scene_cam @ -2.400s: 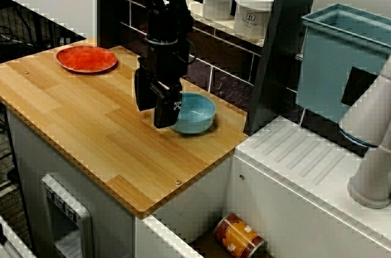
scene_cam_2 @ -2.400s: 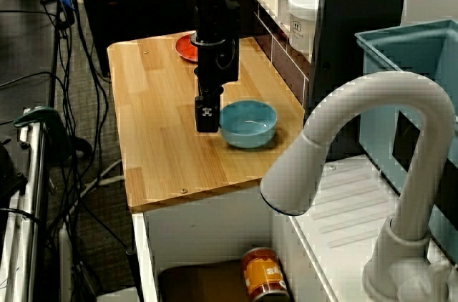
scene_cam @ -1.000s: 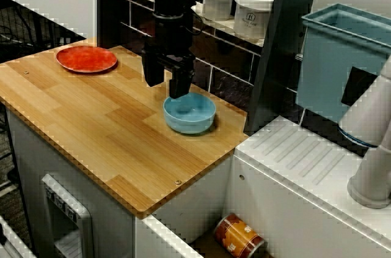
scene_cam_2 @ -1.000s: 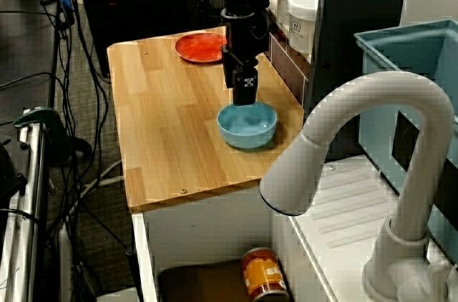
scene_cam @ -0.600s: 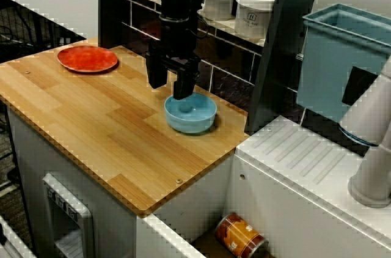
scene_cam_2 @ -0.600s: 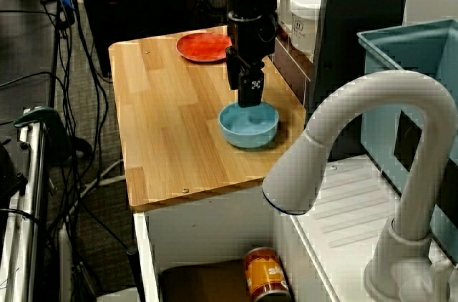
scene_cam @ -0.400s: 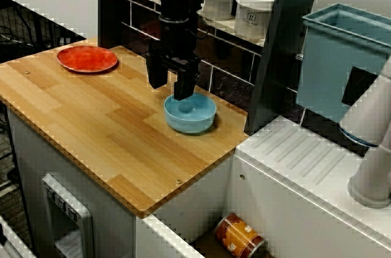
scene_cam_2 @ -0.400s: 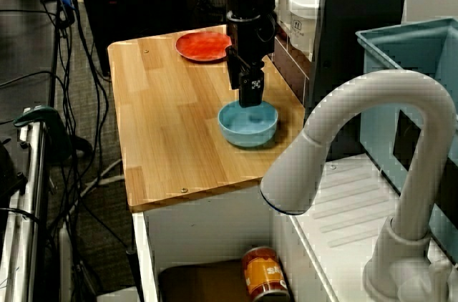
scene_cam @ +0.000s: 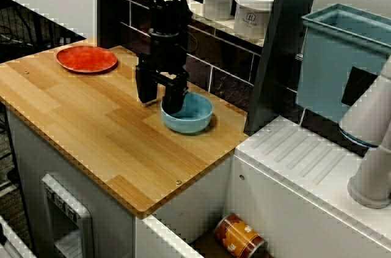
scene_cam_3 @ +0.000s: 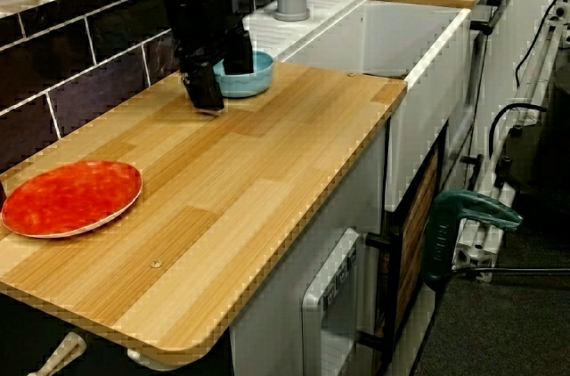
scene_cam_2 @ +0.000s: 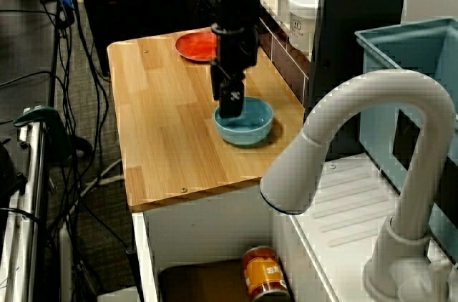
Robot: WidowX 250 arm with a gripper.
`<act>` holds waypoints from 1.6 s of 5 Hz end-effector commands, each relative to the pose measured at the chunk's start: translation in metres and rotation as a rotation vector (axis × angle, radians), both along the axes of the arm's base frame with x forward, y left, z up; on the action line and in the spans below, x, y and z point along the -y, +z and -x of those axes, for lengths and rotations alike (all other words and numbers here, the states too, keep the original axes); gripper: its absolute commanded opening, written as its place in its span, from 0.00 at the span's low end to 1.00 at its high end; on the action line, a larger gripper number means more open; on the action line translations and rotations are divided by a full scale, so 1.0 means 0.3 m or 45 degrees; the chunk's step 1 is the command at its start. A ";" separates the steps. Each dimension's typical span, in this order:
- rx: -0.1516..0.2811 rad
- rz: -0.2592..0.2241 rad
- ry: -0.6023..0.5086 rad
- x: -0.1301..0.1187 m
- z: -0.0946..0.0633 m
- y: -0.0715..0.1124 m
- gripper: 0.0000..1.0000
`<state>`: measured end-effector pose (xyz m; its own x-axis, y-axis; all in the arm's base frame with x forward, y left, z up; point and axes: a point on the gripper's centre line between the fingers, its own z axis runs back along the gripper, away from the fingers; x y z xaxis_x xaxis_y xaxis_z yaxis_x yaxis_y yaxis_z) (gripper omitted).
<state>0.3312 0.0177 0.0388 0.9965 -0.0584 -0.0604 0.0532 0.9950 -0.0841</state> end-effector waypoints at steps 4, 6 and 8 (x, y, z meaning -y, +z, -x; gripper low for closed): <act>0.109 0.002 -0.031 -0.008 0.013 0.128 1.00; 0.106 0.020 -0.029 -0.016 -0.018 0.158 1.00; 0.120 -0.007 -0.023 -0.006 -0.011 0.098 1.00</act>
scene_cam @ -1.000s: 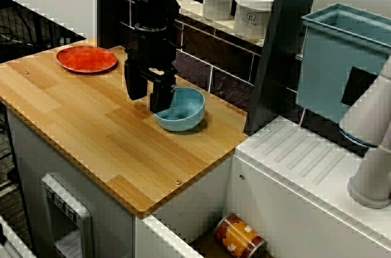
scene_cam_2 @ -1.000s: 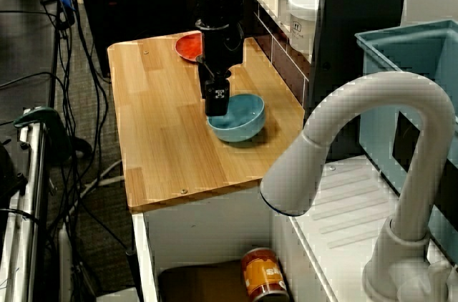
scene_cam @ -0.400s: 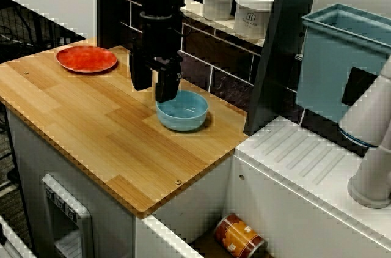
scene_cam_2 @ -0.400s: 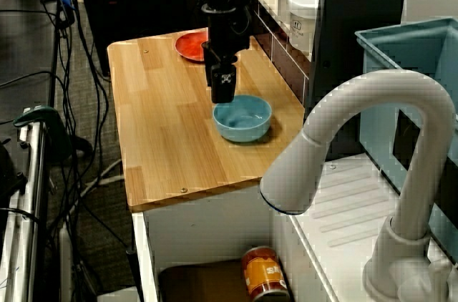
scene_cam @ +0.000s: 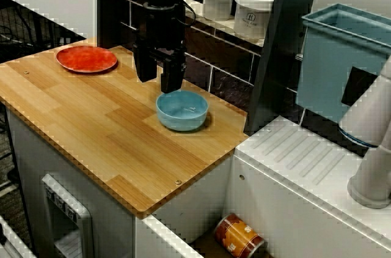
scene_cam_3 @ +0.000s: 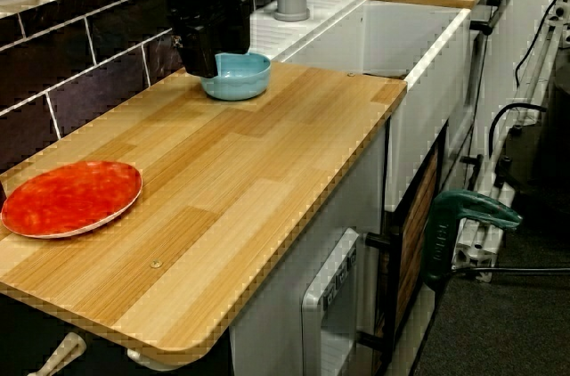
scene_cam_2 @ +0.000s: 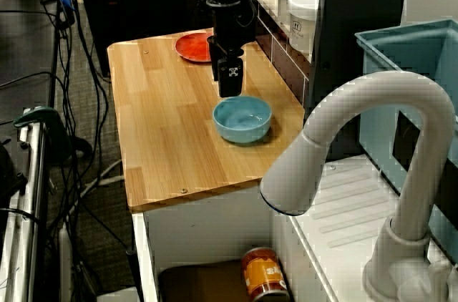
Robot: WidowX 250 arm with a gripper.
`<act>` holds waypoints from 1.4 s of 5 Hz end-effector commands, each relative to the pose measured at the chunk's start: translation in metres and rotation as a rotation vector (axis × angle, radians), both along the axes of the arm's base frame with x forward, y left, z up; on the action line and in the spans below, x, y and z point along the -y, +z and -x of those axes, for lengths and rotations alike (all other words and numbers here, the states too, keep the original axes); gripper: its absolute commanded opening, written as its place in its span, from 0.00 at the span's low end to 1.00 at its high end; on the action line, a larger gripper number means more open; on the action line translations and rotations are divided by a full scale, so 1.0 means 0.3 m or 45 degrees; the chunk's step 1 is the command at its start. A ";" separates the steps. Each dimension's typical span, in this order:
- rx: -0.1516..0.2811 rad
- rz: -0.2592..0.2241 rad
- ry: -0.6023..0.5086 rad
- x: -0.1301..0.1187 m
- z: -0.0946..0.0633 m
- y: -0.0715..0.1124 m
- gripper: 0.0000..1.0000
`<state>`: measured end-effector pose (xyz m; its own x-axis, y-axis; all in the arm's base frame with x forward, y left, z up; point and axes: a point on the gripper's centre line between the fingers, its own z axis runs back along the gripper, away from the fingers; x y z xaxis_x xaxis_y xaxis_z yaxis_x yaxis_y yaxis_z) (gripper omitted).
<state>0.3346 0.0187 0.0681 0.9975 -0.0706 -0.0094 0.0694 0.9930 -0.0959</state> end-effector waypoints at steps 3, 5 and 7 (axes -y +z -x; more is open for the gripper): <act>0.064 -0.080 0.002 -0.004 0.040 -0.088 1.00; 0.035 -0.064 0.053 -0.087 0.045 -0.078 1.00; 0.033 -0.078 0.115 -0.238 0.065 -0.080 1.00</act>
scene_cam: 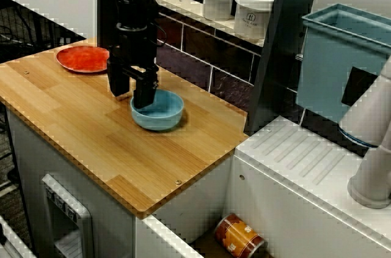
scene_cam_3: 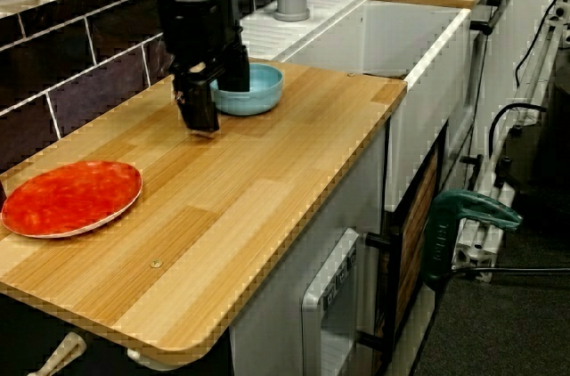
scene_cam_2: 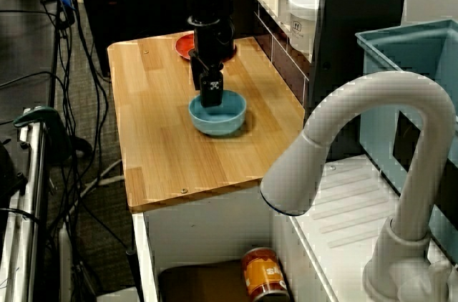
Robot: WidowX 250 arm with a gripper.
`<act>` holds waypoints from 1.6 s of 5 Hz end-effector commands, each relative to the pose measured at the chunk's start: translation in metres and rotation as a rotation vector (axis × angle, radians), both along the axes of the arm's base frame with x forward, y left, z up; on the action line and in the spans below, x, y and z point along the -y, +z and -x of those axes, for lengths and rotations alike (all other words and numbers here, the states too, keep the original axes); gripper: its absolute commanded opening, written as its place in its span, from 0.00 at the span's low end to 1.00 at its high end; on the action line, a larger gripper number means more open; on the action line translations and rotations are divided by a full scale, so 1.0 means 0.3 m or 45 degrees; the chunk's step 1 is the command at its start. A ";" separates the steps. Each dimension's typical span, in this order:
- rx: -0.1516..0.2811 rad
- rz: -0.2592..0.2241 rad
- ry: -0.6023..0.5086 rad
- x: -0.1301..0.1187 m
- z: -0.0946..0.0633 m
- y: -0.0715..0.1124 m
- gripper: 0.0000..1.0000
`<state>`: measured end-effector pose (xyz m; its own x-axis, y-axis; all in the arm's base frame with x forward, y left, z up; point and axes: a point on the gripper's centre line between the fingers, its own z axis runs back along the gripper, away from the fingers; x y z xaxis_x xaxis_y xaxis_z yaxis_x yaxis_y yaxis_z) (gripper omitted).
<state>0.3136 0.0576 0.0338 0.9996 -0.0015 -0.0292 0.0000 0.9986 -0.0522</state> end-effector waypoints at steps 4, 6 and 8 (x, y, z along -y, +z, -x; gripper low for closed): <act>0.084 0.023 0.146 -0.398 0.005 0.098 1.00; 0.074 0.026 0.125 -0.453 0.027 0.101 1.00; 0.089 0.064 0.118 -0.453 0.051 0.146 1.00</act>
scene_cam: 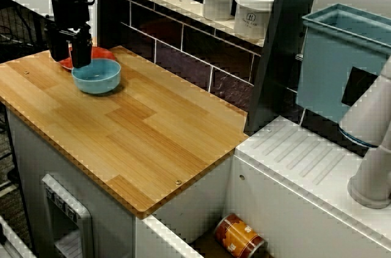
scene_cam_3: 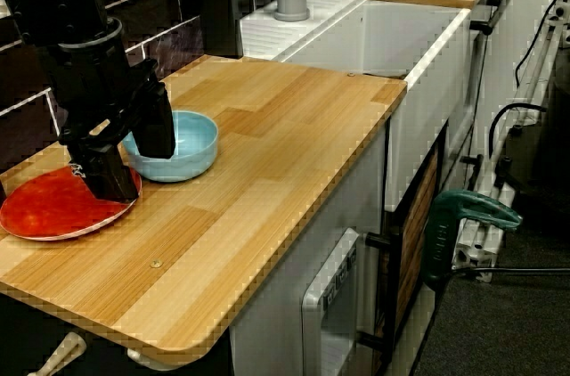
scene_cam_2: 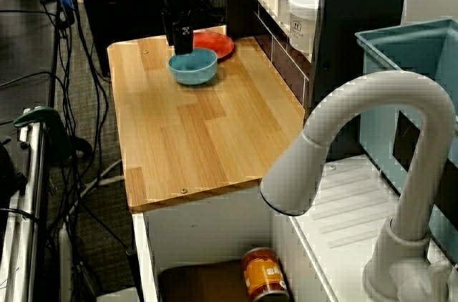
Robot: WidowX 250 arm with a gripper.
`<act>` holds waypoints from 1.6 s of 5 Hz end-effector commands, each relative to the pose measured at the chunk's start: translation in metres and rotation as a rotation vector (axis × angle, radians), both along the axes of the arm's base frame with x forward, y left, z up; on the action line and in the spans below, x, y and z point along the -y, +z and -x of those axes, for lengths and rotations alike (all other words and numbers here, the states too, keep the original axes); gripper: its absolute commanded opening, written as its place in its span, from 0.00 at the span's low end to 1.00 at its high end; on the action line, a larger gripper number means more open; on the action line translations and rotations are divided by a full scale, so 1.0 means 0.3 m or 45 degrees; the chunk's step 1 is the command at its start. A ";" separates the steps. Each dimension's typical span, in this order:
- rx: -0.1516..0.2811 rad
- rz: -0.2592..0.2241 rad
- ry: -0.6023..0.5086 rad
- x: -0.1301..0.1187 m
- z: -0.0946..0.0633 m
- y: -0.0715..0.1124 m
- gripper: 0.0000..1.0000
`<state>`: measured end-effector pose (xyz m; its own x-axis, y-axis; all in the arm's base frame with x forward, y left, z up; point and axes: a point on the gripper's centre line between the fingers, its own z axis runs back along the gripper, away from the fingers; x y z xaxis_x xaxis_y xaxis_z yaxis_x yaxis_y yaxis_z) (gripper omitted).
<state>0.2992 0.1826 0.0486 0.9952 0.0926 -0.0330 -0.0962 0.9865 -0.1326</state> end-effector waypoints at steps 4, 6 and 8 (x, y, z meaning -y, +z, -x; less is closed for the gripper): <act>0.133 0.013 -0.042 -0.029 0.020 0.215 1.00; 0.201 -0.117 -0.203 -0.105 -0.026 0.156 1.00; 0.277 -0.245 -0.300 -0.128 -0.045 0.118 1.00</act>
<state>0.3097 0.2158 0.0640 0.9784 -0.1495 0.1431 0.1468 0.9887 0.0289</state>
